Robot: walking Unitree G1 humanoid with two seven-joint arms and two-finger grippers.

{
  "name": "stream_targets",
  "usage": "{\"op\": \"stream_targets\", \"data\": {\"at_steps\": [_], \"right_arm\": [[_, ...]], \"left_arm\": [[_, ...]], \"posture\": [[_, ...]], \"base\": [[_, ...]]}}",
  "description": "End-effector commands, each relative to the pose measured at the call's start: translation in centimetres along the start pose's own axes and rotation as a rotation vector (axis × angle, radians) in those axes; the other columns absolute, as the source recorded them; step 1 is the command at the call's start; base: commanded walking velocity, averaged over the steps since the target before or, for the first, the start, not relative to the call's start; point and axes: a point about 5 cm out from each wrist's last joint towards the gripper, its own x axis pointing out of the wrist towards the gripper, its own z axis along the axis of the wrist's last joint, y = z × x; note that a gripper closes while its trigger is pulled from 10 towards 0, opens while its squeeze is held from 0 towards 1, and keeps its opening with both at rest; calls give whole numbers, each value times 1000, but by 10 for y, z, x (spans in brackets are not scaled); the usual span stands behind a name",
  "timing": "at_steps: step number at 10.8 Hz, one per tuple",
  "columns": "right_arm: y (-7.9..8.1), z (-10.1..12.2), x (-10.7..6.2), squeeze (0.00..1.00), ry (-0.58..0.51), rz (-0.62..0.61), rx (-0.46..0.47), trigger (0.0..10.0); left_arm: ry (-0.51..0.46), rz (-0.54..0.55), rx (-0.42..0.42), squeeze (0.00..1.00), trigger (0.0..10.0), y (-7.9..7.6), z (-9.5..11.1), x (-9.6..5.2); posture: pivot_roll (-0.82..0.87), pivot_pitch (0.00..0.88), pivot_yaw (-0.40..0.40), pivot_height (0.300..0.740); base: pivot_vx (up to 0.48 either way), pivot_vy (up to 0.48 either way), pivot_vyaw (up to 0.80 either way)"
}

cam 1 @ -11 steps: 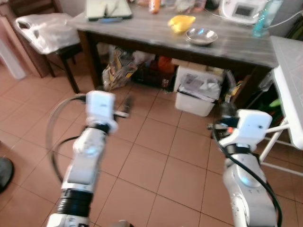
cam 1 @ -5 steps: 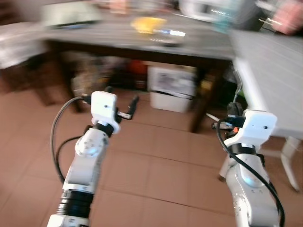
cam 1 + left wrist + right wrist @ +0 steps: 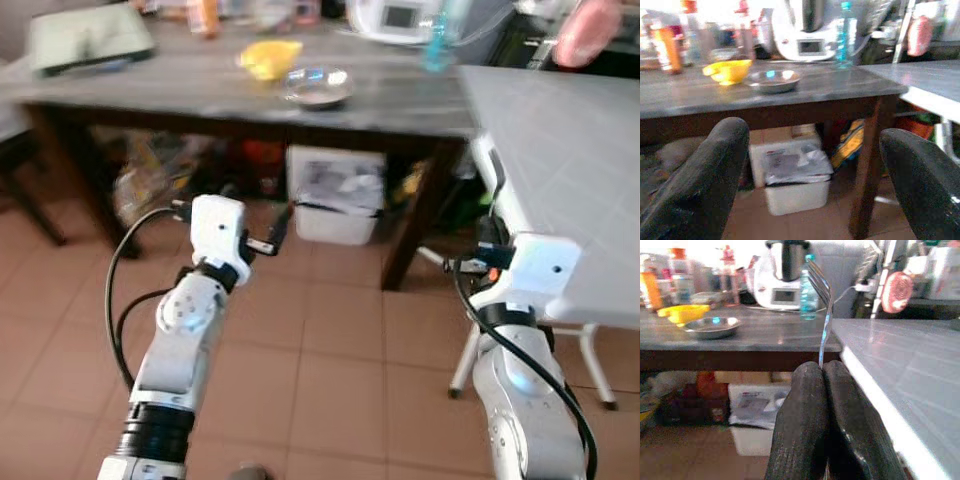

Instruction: Setting the table

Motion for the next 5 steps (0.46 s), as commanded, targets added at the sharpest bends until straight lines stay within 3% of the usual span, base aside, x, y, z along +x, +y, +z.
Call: {"op": "stream_targets", "data": {"at_steps": [1,5], "right_arm": [[-8,2,0,0,-7,-21,-17,10000],[-6,1,0,0,-9,-2,-30,10000]], "left_arm": [[-13,-25,-2,0,10000,-7,3,3],[-10,-26,-3,0,10000,-8,2,2]], "posture": [[120,120,-48,740],[121,115,-51,740]], "base": [[480,0,0],[480,0,0]]}}
